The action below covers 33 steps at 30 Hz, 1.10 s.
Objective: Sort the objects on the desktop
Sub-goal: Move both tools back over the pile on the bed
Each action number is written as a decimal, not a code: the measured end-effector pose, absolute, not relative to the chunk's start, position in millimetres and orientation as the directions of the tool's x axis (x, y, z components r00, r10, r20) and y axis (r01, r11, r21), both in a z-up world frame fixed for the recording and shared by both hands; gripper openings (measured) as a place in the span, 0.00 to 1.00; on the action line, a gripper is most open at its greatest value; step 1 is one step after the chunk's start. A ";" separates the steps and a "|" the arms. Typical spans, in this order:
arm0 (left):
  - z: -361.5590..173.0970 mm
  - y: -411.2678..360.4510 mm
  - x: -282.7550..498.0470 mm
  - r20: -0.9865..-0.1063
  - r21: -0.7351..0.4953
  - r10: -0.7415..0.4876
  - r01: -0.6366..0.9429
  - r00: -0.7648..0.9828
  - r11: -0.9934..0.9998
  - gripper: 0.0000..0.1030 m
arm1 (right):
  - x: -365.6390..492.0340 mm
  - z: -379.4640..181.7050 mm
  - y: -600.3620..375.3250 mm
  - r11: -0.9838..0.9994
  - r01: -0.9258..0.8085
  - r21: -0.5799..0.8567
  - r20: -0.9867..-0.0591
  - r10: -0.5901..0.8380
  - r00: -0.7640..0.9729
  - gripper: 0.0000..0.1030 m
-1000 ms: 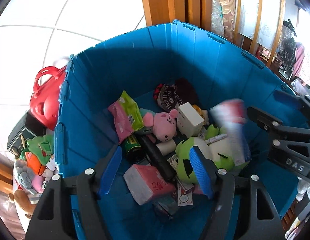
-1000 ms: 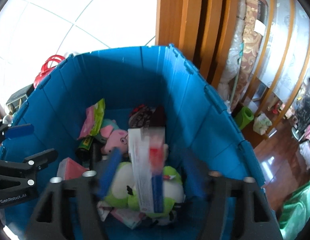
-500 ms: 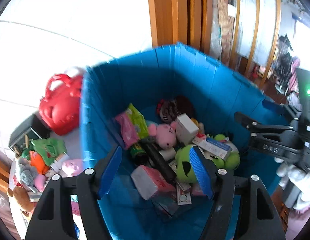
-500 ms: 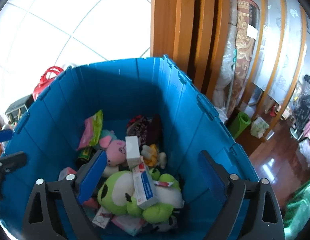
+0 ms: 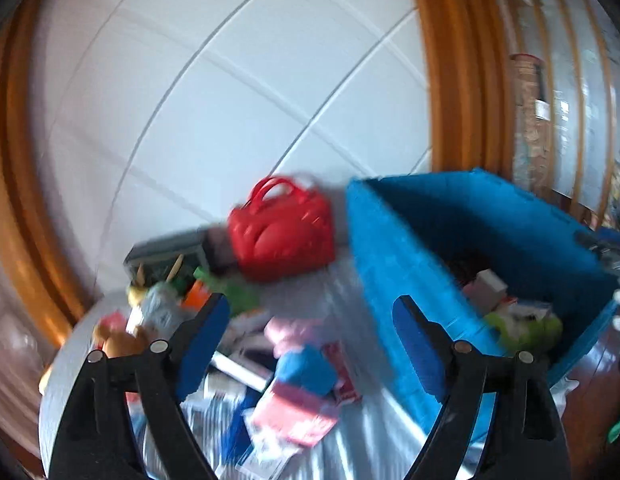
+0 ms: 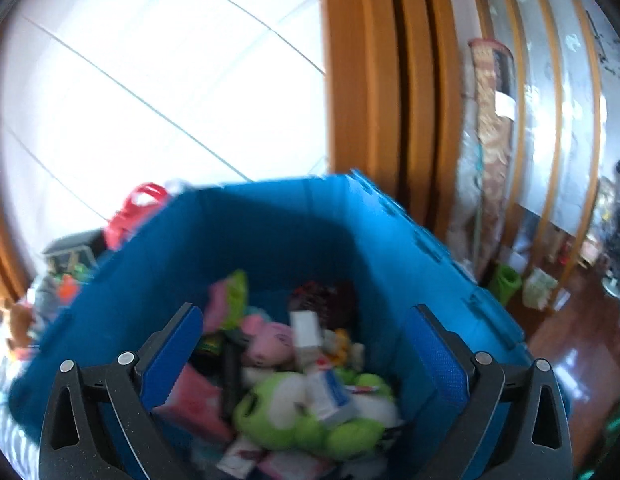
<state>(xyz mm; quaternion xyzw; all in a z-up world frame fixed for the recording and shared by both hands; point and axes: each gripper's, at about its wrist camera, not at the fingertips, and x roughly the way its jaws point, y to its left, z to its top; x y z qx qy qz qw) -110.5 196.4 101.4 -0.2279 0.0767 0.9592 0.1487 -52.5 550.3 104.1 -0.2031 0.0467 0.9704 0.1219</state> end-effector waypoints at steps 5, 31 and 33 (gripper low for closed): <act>60.2 99.7 -116.6 -0.532 -0.061 0.159 -0.149 -0.832 -0.987 0.81 | -23.3 123.6 478.8 -0.991 -0.104 0.079 -0.282 0.078 -0.956 1.00; -106.5 -194.9 -163.0 -0.747 -0.018 -0.082 0.143 -0.660 -0.990 0.81 | -116.4 5.9 227.8 -0.994 0.077 0.081 -0.564 -0.109 -0.818 1.00; -119.9 -196.7 -176.9 -0.766 -0.015 -0.063 0.115 -0.640 -0.993 0.81 | -121.5 -10.0 225.6 -0.995 0.045 0.084 -0.606 -0.087 -0.791 1.00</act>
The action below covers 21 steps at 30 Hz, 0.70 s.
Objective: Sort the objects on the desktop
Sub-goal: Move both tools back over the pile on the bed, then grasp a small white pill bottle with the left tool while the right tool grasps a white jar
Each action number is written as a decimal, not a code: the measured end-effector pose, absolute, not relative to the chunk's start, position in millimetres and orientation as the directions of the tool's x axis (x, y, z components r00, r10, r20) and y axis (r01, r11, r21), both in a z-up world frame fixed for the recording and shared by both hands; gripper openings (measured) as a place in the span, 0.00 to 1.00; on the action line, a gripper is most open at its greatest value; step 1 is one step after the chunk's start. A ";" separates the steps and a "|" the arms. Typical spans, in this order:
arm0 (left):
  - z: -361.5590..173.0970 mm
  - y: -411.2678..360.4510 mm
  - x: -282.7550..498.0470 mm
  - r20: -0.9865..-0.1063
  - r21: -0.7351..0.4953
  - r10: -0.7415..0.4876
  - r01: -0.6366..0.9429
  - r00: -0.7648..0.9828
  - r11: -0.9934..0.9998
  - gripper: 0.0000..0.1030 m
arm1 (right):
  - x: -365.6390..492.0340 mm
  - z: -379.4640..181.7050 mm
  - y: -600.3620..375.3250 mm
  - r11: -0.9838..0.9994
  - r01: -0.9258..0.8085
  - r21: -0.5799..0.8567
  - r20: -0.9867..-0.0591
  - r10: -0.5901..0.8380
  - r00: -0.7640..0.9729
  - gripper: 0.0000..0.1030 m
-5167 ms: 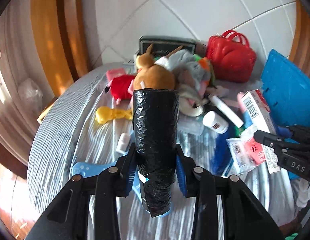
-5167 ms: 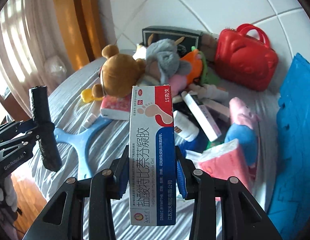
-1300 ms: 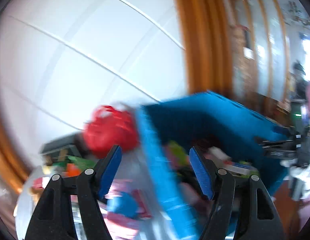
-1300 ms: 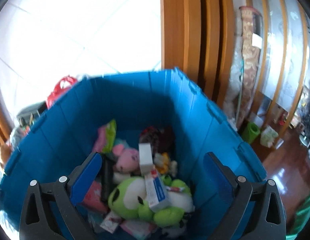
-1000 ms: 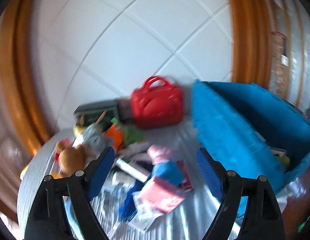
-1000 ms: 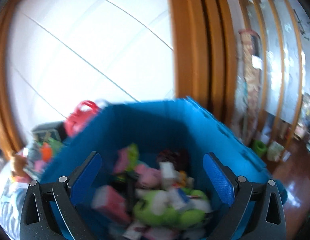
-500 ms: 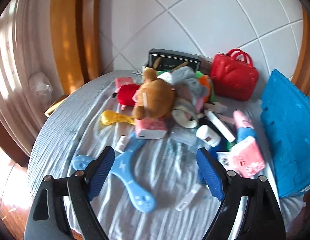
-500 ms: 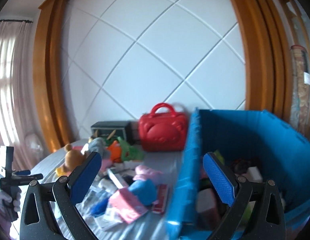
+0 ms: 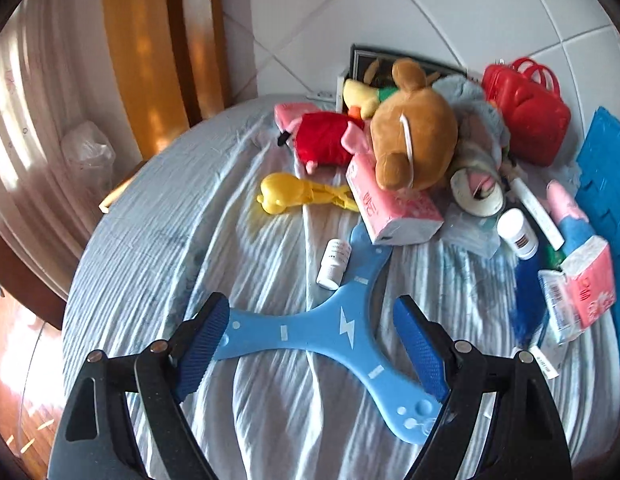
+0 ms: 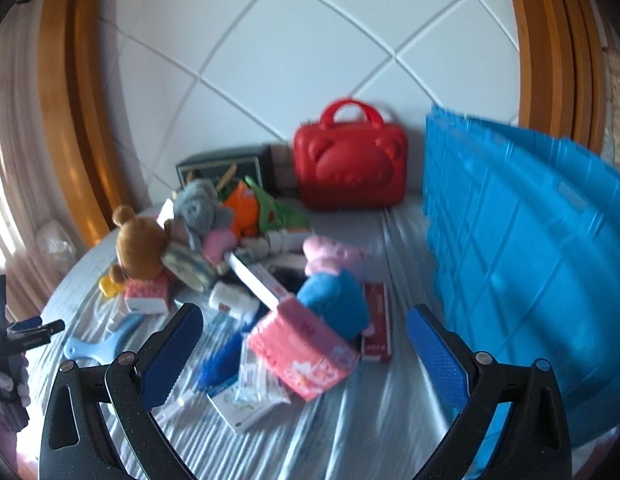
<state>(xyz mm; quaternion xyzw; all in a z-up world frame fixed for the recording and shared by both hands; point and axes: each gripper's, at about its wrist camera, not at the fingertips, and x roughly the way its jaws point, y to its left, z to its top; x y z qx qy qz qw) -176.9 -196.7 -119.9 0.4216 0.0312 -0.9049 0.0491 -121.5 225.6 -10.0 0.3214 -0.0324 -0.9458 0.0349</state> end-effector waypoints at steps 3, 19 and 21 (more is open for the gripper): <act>-136.7 -199.0 -200.7 -0.787 -0.009 -0.053 0.097 -0.615 -0.995 0.76 | -128.2 -30.7 222.2 -0.997 -0.010 0.083 -0.653 -0.047 -0.756 1.00; -214.0 -202.7 -292.6 -0.860 -0.144 0.156 -0.062 -0.485 -0.988 0.28 | -147.0 -80.0 214.8 -0.972 -0.222 0.073 -0.792 0.079 -0.606 1.00; -210.5 -203.5 -291.8 -0.852 -0.136 0.151 -0.066 -0.501 -0.988 0.28 | -151.8 -83.0 207.6 -0.975 -0.212 0.060 -0.799 0.081 -0.596 1.00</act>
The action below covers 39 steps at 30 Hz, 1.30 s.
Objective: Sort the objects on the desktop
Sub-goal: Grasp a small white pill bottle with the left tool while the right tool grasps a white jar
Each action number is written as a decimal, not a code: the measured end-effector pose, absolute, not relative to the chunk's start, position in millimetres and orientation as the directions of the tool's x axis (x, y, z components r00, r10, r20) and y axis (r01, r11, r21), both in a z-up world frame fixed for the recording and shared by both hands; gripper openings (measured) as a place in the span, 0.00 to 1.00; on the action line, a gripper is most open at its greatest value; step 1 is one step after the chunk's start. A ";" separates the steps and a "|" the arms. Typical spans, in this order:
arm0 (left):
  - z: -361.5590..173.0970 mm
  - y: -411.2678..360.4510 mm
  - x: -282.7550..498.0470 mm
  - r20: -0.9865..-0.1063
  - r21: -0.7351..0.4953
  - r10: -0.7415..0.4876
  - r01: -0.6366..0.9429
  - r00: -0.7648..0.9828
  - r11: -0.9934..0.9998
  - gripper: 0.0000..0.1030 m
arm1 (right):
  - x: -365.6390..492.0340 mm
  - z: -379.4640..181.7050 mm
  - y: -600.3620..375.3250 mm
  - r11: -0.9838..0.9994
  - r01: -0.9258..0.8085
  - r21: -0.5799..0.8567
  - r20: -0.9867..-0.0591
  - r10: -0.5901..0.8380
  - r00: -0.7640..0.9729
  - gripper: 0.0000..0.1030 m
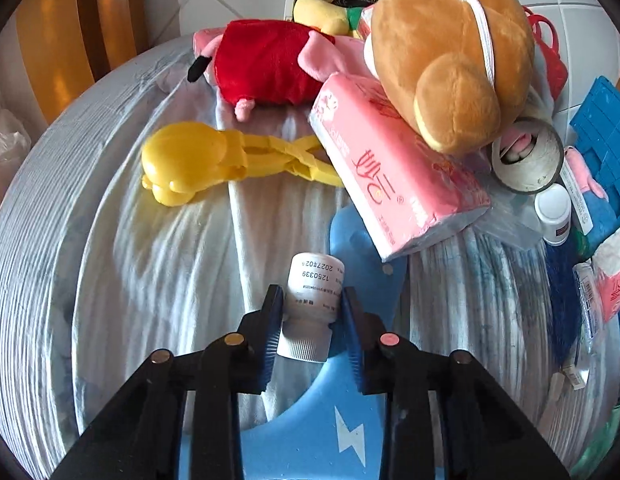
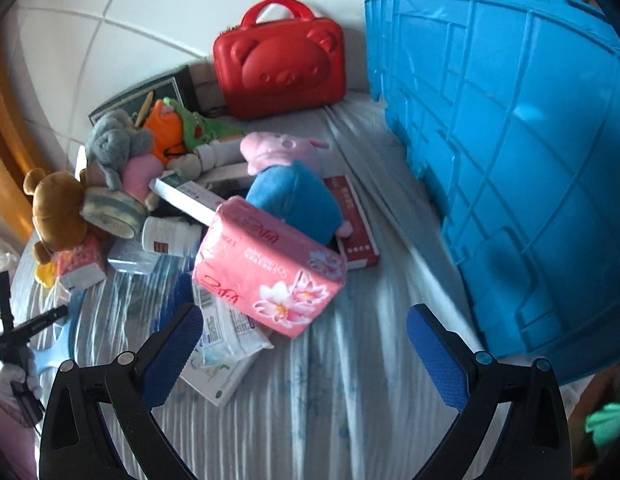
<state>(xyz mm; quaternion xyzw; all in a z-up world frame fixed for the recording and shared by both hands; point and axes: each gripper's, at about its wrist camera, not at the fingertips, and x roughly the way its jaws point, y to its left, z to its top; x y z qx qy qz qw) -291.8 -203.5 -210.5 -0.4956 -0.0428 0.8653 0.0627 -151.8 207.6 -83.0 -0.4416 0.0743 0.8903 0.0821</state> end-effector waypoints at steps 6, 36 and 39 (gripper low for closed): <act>-175.5 -206.6 -275.3 -0.798 -0.073 0.087 -0.046 -0.596 -0.996 0.28 | -178.8 -84.0 164.8 -0.996 -0.080 0.046 -0.793 0.012 -0.609 1.00; -167.4 -212.6 -298.2 -0.797 -0.085 0.058 0.017 -0.602 -0.996 0.28 | -312.2 -163.6 40.1 -0.904 0.359 -0.233 -0.814 -0.020 -0.581 0.48; -148.2 -203.4 -284.9 -0.768 -0.083 0.065 -0.002 -0.637 -0.997 0.28 | -293.9 -135.3 44.3 -0.927 0.334 -0.172 -0.792 -0.072 -0.607 0.48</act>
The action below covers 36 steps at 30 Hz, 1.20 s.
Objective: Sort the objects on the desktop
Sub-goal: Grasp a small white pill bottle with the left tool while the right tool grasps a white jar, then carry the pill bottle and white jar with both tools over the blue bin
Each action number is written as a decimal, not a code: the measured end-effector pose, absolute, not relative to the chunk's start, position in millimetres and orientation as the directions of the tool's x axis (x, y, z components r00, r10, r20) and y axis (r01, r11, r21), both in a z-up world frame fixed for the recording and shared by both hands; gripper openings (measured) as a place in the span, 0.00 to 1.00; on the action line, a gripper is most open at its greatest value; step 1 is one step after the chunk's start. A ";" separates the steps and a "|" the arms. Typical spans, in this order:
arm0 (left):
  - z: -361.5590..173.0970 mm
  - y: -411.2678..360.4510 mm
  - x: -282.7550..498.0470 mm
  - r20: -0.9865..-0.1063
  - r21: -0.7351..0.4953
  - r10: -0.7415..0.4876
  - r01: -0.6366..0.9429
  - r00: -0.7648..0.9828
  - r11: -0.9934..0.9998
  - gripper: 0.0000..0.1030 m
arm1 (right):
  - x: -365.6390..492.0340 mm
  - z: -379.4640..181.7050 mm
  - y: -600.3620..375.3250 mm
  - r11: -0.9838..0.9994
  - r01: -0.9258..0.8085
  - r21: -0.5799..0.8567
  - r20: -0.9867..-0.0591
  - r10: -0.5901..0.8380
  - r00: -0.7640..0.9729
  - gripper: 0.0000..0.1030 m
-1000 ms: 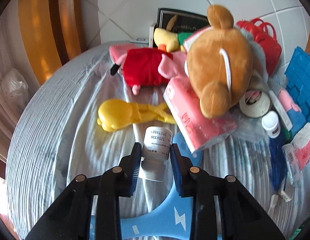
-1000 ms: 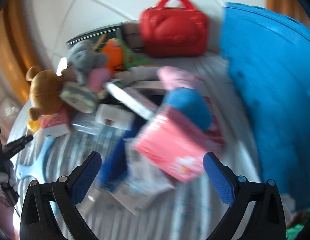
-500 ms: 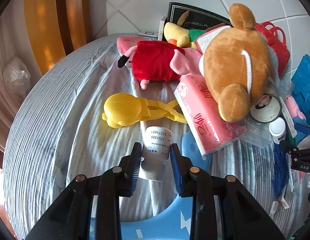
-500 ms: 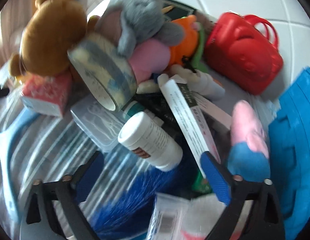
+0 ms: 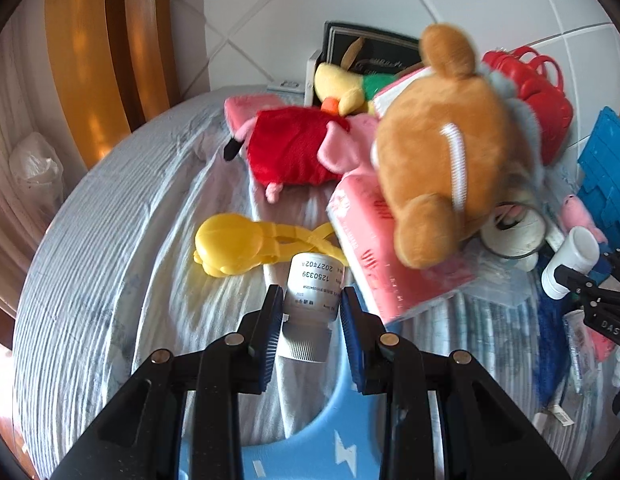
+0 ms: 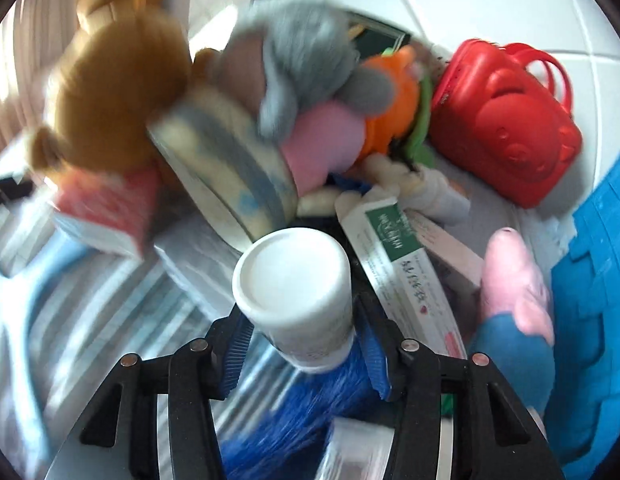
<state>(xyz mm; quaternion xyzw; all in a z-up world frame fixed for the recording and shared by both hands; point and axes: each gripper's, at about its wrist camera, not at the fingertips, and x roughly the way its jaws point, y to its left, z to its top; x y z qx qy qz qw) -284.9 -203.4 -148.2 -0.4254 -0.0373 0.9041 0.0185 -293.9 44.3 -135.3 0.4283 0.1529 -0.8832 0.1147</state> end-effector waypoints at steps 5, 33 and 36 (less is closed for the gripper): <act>-104.6 -181.2 -250.7 -0.698 -0.081 0.105 -0.067 -0.708 -0.994 0.28 | -248.3 -82.5 56.2 -0.953 0.282 -0.109 -0.721 -0.120 -0.683 0.48; 43.6 36.3 -103.5 -0.408 -0.039 0.392 -0.414 -0.824 -0.910 0.28 | -60.9 80.0 200.5 -0.993 0.087 -0.075 -0.394 -0.051 -0.918 0.48; 60.8 80.8 -95.3 -0.379 -0.024 0.406 -0.430 -0.831 -0.902 0.28 | -49.3 91.5 230.9 -0.993 0.075 -0.087 -0.361 -0.038 -0.932 0.48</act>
